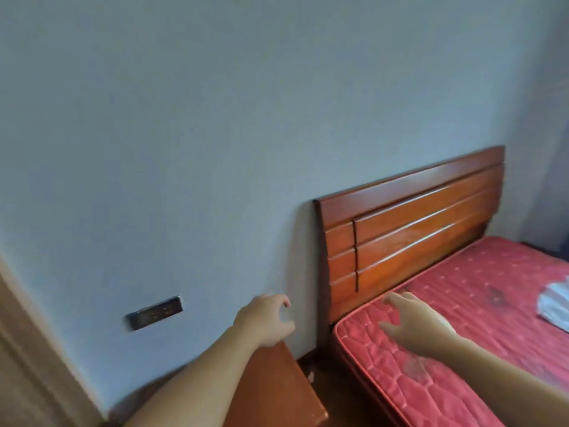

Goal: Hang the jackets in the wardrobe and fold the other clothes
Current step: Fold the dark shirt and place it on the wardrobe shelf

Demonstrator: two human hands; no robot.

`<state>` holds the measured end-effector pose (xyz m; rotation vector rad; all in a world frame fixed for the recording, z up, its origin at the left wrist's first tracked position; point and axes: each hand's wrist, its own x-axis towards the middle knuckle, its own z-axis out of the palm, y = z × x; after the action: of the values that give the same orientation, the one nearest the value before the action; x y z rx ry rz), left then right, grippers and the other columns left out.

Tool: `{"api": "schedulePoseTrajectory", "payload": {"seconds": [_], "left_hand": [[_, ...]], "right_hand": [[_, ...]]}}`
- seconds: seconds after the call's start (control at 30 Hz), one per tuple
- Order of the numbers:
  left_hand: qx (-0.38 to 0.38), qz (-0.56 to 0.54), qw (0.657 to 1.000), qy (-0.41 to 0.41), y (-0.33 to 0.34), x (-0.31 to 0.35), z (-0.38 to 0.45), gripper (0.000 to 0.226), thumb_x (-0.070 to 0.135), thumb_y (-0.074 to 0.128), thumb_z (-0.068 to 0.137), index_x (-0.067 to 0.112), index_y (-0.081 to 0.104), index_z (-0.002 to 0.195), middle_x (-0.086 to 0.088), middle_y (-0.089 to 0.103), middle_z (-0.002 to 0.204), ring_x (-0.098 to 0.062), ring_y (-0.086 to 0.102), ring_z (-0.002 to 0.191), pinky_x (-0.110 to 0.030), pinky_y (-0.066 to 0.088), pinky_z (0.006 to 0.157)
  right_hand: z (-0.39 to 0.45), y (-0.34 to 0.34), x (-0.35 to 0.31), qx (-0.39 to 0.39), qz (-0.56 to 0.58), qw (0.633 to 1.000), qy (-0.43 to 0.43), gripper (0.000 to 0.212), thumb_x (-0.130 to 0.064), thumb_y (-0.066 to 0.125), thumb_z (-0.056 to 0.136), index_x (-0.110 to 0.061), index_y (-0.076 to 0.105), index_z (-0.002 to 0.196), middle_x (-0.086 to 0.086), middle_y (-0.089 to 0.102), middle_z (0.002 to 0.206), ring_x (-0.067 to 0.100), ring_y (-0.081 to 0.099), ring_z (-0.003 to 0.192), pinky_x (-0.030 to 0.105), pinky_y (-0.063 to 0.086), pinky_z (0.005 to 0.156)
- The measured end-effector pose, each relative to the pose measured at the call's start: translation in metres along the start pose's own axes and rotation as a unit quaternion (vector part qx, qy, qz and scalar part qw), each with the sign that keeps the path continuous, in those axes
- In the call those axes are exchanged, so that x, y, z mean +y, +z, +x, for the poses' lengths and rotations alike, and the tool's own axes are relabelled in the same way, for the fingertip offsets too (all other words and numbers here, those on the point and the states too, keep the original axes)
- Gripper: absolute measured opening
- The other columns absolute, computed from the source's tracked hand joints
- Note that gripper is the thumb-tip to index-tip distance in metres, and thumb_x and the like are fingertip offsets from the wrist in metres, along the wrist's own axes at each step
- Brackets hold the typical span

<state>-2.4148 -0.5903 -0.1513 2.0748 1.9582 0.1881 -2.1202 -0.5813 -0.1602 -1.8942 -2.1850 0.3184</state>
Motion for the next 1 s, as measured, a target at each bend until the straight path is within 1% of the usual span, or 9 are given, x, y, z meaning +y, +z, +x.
{"api": "schedulePoseTrajectory", "payload": {"seconds": [0.07, 0.2, 0.3, 0.43, 0.63, 0.77, 0.87, 1.0], "left_hand": [[-0.014, 0.009, 0.998, 0.057, 0.019, 0.069, 0.004, 0.047, 0.046, 0.056, 0.083, 0.034, 0.051, 0.128, 0.005, 0.052, 0.13, -0.019, 0.051, 0.119, -0.035, 0.046, 0.097], [-0.055, 0.023, 0.986, 0.156, 0.064, 0.209, -0.006, 0.049, 0.052, 0.056, 0.082, 0.037, 0.051, 0.128, 0.01, 0.052, 0.127, -0.014, 0.05, 0.119, -0.036, 0.047, 0.096], [-0.083, 0.064, 0.966, 0.237, 0.099, 0.309, -0.023, 0.05, 0.052, 0.055, 0.084, 0.034, 0.049, 0.13, 0.008, 0.051, 0.13, -0.017, 0.048, 0.124, -0.038, 0.045, 0.099], [-0.111, 0.088, 0.934, 0.328, 0.139, 0.425, -0.052, 0.051, 0.051, 0.056, 0.085, 0.032, 0.049, 0.132, 0.004, 0.05, 0.135, -0.019, 0.046, 0.128, -0.036, 0.042, 0.104], [-0.134, 0.084, 0.888, 0.432, 0.182, 0.552, -0.078, 0.053, 0.054, 0.057, 0.083, 0.032, 0.051, 0.13, 0.004, 0.052, 0.133, -0.018, 0.049, 0.123, -0.036, 0.044, 0.101], [-0.15, 0.081, 0.849, 0.5, 0.213, 0.626, -0.083, 0.052, 0.053, 0.059, 0.081, 0.034, 0.052, 0.129, 0.007, 0.051, 0.133, -0.016, 0.051, 0.122, -0.036, 0.046, 0.099], [-0.165, 0.056, 0.82, 0.546, 0.239, 0.688, -0.103, 0.049, 0.053, 0.06, 0.082, 0.036, 0.053, 0.127, 0.008, 0.052, 0.133, -0.015, 0.053, 0.12, -0.035, 0.047, 0.096], [-0.191, 0.064, 0.748, 0.632, 0.272, 0.762, -0.172, 0.05, 0.053, 0.058, 0.082, 0.035, 0.052, 0.129, 0.007, 0.052, 0.13, -0.017, 0.051, 0.121, -0.033, 0.047, 0.095]], "right_hand": [[-0.039, -0.016, 0.056, 0.015, 0.001, 0.999, 0.043, 0.054, -0.053, 0.056, 0.082, -0.033, 0.048, 0.131, -0.008, 0.051, 0.121, 0.016, 0.056, 0.113, 0.035, 0.05, 0.088], [-0.139, -0.055, 0.167, 0.038, 0.004, 0.99, 0.133, 0.047, -0.052, 0.055, 0.084, -0.035, 0.048, 0.127, -0.008, 0.05, 0.121, 0.016, 0.055, 0.112, 0.033, 0.048, 0.086], [-0.22, -0.086, 0.244, 0.065, 0.003, 0.975, 0.214, 0.045, -0.053, 0.055, 0.086, -0.034, 0.049, 0.126, -0.007, 0.05, 0.121, 0.018, 0.055, 0.112, 0.032, 0.048, 0.085], [-0.317, -0.118, 0.323, 0.088, -0.004, 0.944, 0.317, 0.051, -0.054, 0.056, 0.085, -0.035, 0.046, 0.131, -0.006, 0.048, 0.13, 0.017, 0.052, 0.12, 0.031, 0.046, 0.09], [-0.41, -0.14, 0.384, 0.104, -0.011, 0.897, 0.429, 0.05, -0.052, 0.055, 0.085, -0.032, 0.048, 0.131, -0.006, 0.049, 0.127, 0.018, 0.054, 0.118, 0.033, 0.047, 0.091], [-0.467, -0.152, 0.408, 0.104, -0.06, 0.854, 0.507, 0.049, -0.051, 0.054, 0.086, -0.029, 0.049, 0.129, -0.003, 0.05, 0.126, 0.02, 0.053, 0.119, 0.036, 0.048, 0.093], [-0.522, -0.164, 0.423, 0.109, -0.085, 0.81, 0.57, 0.05, -0.05, 0.054, 0.087, -0.029, 0.047, 0.132, -0.002, 0.05, 0.129, 0.021, 0.052, 0.121, 0.037, 0.047, 0.096], [-0.613, -0.171, 0.431, 0.139, -0.057, 0.735, 0.661, 0.053, -0.052, 0.053, 0.088, -0.029, 0.046, 0.135, -0.003, 0.05, 0.131, 0.018, 0.051, 0.121, 0.034, 0.047, 0.095]]}}
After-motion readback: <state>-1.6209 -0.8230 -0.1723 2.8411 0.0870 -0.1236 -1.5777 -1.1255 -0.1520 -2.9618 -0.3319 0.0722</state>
